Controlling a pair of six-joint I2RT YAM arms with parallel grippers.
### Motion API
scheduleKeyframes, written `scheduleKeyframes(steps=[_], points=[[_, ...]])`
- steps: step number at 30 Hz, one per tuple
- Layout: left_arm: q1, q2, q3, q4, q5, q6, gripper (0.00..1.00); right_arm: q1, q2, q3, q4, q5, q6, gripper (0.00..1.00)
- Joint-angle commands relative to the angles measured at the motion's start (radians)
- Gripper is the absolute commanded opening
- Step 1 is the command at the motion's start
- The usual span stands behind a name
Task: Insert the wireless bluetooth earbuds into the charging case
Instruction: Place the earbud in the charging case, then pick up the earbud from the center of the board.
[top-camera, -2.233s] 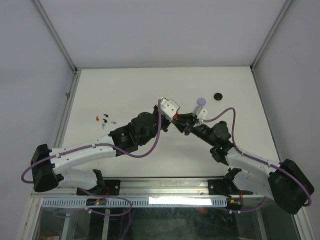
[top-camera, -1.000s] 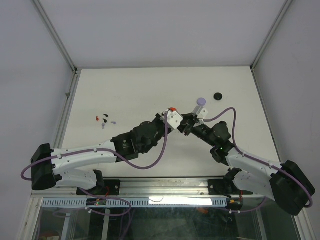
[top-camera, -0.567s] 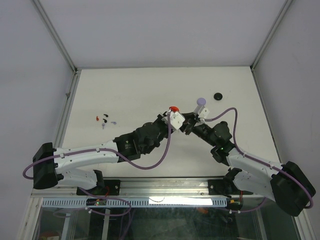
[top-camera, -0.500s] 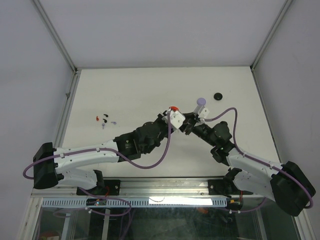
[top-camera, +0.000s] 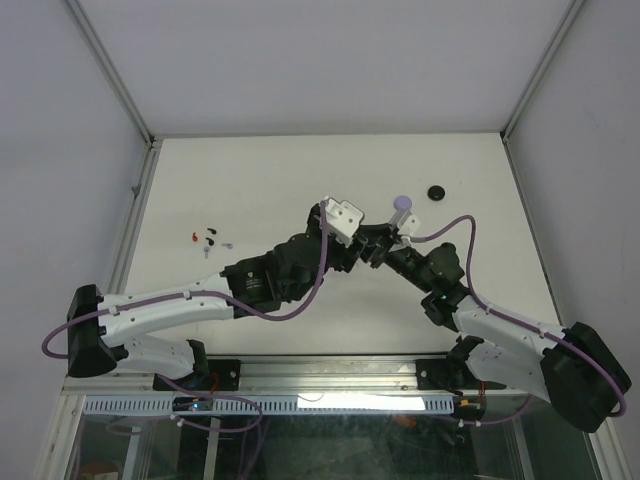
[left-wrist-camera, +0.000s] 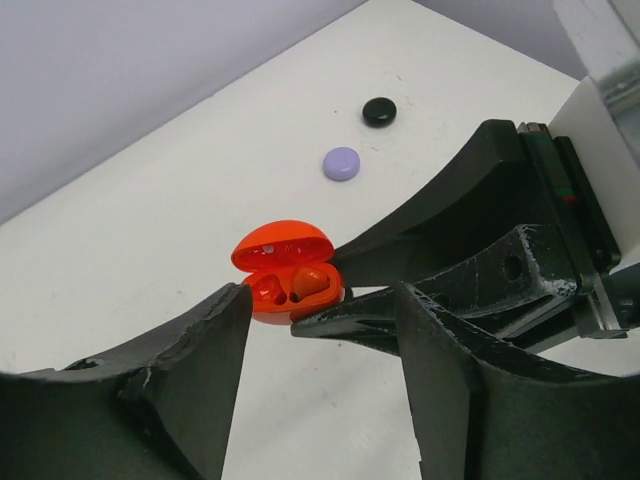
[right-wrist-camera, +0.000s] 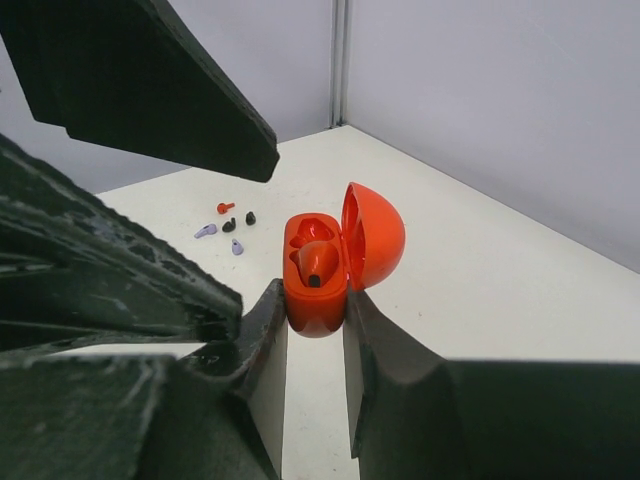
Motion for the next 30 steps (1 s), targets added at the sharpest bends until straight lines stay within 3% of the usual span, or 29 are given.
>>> scheduleKeyframes(steps=[1,5,13,24,30], points=[[-0.001,-0.062,0.071,-0.092,0.01,-0.166,0.63,0.001,-0.007,0.028,0.074,0.044,0.006,0.0],[0.053,-0.09,0.097,-0.169,0.09,-0.253,0.67,0.001,-0.003,0.027,0.072,0.043,0.009,0.0],[0.26,-0.158,0.069,-0.261,0.299,-0.392,0.68,0.001,-0.011,0.022,0.051,0.048,0.009,0.0],[0.657,-0.166,-0.056,-0.461,0.292,-0.448,0.7,0.001,-0.027,-0.022,0.035,0.061,0.001,0.0],[0.878,-0.115,-0.127,-0.485,0.329,-0.446,0.69,0.002,-0.044,-0.047,0.028,0.067,-0.017,0.0]])
